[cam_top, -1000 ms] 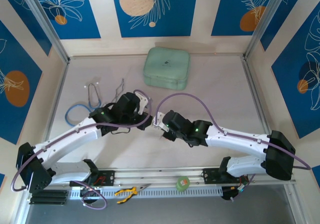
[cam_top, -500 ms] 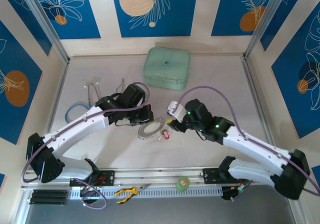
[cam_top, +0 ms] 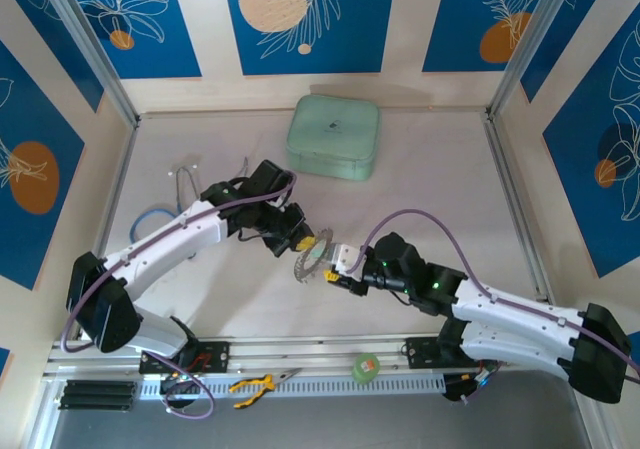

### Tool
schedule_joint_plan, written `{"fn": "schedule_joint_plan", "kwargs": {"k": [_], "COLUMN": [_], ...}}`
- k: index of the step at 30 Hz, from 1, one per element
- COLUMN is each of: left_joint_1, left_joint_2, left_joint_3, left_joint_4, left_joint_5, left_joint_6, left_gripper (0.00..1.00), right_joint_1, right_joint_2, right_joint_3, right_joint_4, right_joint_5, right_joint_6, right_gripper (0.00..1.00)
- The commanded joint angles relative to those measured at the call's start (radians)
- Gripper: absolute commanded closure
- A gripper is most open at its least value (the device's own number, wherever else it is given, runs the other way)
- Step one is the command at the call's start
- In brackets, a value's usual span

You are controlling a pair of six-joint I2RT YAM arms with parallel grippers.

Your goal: Put the keys on the keyring

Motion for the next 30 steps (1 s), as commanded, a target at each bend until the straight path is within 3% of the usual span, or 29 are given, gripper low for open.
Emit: {"fn": "schedule_joint_plan", "kwargs": {"k": [1, 7, 17, 24, 30], "left_joint_1": [0.010, 0.013, 0.012, 0.013, 0.012], "left_joint_2": [-0.052, -0.082, -0.084, -0.108, -0.129], "left_joint_3": [-0.039, -0.111, -0.127, -0.153, -0.171], "left_joint_4": [0.007, 0.086, 0.104, 0.115, 0.117], "left_joint_5": [0.050, 0.075, 0.094, 0.094, 0.092], "left_joint_6": [-0.139, -0.241, -0.256, -0.276, -0.289], "left_gripper": [1.00, 1.00, 1.00, 1.00, 1.00], "right_joint_1": [-0.001, 0.004, 0.036, 0.036, 0.033], "right_joint_2": [0.020, 0.086, 0.154, 0.190, 0.225], "right_joint_3": [0.003, -0.007, 0.001, 0.007, 0.019], "right_joint_4": [0.172, 0.243, 0.282, 0.310, 0.359], "right_joint_5": [0.063, 0.028, 0.048, 0.063, 0.049], "right_joint_6": [-0.046, -0.022, -0.005, 0.002, 0.005], "right_gripper": [0.65, 0.69, 0.70, 0.78, 0.80]}}
